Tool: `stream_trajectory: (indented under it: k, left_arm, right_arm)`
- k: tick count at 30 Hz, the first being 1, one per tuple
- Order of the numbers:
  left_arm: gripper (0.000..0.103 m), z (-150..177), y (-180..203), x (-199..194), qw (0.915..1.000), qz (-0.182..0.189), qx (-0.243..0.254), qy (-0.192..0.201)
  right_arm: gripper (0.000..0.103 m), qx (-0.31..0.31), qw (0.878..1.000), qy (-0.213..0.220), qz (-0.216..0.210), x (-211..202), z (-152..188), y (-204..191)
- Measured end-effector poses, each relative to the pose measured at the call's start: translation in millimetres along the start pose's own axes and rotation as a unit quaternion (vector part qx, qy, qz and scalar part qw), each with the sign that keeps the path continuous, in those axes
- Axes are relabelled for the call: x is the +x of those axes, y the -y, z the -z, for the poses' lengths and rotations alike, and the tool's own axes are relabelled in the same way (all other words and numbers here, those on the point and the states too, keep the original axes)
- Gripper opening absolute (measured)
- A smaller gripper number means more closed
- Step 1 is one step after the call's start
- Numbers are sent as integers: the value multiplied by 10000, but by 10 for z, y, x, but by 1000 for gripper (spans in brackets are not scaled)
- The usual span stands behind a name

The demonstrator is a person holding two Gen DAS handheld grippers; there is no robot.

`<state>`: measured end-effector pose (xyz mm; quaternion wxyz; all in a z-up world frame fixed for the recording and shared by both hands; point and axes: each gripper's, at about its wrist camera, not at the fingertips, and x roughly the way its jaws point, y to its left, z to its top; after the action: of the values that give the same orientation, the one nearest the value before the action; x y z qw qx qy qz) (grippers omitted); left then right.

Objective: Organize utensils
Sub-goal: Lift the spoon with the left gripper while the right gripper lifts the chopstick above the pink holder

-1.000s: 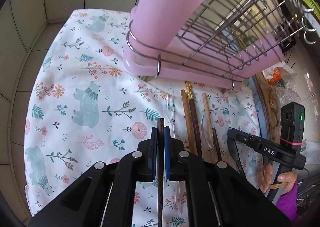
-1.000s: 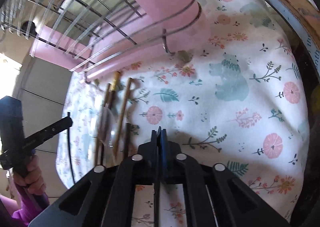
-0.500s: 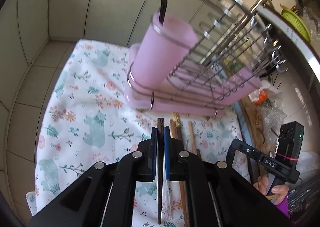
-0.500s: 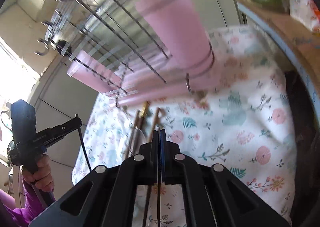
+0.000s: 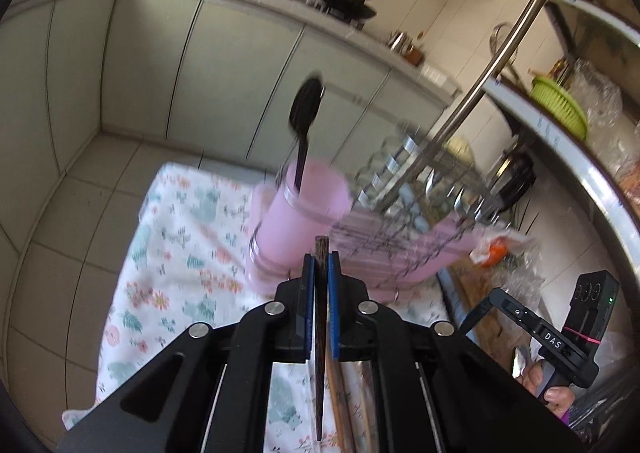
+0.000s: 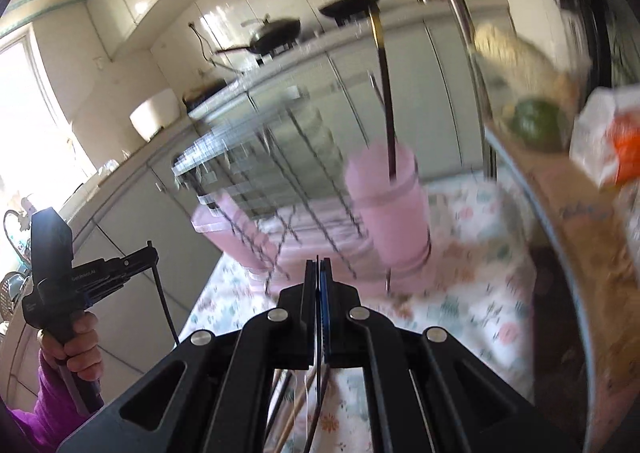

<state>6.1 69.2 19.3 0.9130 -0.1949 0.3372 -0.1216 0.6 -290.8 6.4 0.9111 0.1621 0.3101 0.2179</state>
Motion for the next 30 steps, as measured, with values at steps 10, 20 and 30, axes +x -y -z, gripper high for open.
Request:
stream_trajectory:
  k: [10, 20, 30]
  left_arm:
    - [6, -561, 303, -352, 9952, 69, 269, 943]
    - [6, -1055, 591, -442, 9783, -198, 557, 1985]
    - [6, -1089, 566, -58, 9660, -786, 760, 2344]
  right_arm:
    - [2, -508, 9906, 1227, 337, -517, -736, -216]
    - [2, -906, 9715, 2002, 894, -517, -1163, -268]
    - [2, -908, 9731, 1824, 1079, -44, -1142, -89]
